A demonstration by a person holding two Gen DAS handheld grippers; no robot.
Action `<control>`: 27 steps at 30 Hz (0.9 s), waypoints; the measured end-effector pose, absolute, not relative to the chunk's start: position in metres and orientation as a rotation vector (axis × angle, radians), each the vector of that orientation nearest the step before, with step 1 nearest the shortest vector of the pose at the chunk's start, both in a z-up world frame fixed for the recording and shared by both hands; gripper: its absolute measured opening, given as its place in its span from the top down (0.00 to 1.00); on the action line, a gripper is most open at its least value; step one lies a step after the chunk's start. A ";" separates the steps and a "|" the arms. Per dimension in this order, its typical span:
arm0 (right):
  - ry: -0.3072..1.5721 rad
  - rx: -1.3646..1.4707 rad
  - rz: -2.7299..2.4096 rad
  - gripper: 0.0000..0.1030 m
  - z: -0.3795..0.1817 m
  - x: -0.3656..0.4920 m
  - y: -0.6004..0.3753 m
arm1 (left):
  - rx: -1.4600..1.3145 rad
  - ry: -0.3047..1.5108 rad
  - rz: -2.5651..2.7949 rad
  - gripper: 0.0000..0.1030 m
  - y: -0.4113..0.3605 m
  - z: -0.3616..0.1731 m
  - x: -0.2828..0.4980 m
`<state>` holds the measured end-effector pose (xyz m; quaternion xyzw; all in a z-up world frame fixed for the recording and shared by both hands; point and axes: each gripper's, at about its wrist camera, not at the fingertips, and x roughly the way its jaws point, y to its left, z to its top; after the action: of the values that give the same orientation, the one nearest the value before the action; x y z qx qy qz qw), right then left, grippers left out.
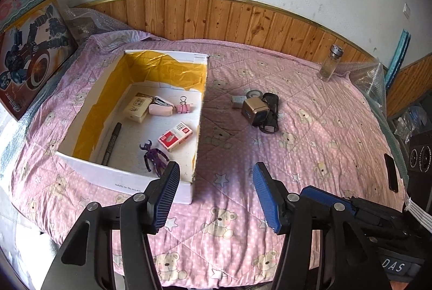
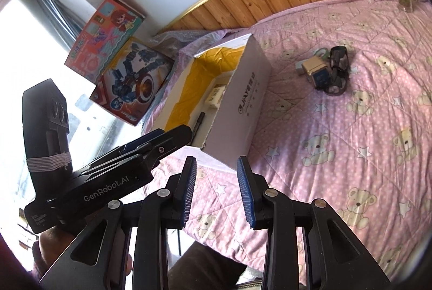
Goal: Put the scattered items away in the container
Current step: 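Withdraw both open tools from the box toward the gold speaker and glasses, then grasp the gold cube speaker with the left tool while the right tool grasps the black glasses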
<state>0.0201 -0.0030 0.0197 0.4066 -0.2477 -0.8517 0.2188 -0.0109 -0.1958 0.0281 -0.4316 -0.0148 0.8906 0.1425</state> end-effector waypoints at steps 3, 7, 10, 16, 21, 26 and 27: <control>-0.732 1.131 -2.372 0.66 0.014 0.019 0.017 | -1.258 -0.040 2.540 0.42 -0.175 0.023 -0.015; -0.801 1.133 -2.392 0.66 0.007 0.017 0.043 | -1.266 -0.023 2.507 0.37 -0.150 0.018 -0.023; -0.844 1.137 -2.400 0.65 0.001 0.012 0.058 | -1.275 -0.016 2.488 0.36 -0.133 0.014 -0.033; -0.924 1.161 -2.402 0.63 -0.015 -0.005 0.085 | -1.298 0.003 2.462 0.33 -0.100 0.002 -0.062; -0.975 1.195 -2.401 0.63 -0.029 -0.024 0.107 | -1.343 0.010 2.424 0.33 -0.076 -0.016 -0.093; -1.037 1.242 -2.398 0.62 -0.048 -0.050 0.129 | -1.345 0.064 2.417 0.33 -0.058 -0.039 -0.127; -1.048 1.249 -2.392 0.62 -0.052 -0.055 0.131 | -1.347 0.080 2.424 0.33 -0.056 -0.045 -0.135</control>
<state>-0.0550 0.1312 -0.0516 0.4282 -0.3594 -0.8200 0.1230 -0.1350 -0.0561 -0.0449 -0.4775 0.0283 0.8589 0.1827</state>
